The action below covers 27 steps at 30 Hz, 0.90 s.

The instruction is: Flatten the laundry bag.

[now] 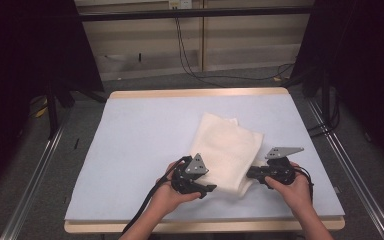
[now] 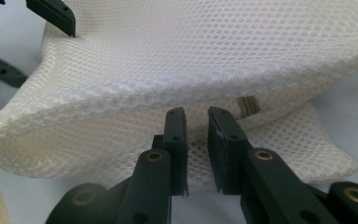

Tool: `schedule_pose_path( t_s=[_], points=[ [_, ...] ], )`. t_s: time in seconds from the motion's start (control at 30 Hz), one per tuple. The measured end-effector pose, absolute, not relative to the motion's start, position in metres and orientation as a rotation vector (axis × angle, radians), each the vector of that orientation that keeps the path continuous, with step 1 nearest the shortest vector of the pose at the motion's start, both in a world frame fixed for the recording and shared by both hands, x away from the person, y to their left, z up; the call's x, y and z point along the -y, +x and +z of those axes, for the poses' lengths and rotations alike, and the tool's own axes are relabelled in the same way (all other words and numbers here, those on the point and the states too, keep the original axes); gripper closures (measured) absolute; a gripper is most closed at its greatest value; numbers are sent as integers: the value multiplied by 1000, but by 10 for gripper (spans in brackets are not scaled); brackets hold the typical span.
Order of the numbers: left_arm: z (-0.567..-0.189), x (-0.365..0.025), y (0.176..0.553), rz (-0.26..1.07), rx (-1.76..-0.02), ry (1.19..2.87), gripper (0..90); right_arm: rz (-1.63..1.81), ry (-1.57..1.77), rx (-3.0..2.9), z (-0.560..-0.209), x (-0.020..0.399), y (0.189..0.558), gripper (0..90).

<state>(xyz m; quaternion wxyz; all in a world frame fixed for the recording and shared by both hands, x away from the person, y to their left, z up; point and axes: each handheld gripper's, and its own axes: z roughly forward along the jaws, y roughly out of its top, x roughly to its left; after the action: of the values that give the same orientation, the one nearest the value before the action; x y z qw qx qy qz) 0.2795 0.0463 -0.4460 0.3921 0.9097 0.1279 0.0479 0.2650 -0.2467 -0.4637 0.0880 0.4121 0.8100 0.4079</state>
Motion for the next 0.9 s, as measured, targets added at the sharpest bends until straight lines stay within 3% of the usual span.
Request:
schedule_pose_path(
  t_s=[0.1,0.23,0.4,0.57,0.63,0.9],
  points=[
    [-453,-39,280,104,-272,2351,324,1220,1235,-2412,-465,248,265,773],
    [-464,-32,281,116,-278,2382,320,1240,1243,-2407,-467,250,264,773],
    [-465,-30,283,202,-275,2410,480,1257,1249,-2414,-469,252,263,772],
    [-459,-36,288,105,-382,2357,743,1251,1248,-2409,-468,255,260,772],
    [-454,-41,292,82,-395,2340,811,1244,1244,-2407,-468,257,258,771],
    [-437,-67,308,-36,-585,2173,825,1230,1243,-2399,-469,261,258,774]
  ],
)
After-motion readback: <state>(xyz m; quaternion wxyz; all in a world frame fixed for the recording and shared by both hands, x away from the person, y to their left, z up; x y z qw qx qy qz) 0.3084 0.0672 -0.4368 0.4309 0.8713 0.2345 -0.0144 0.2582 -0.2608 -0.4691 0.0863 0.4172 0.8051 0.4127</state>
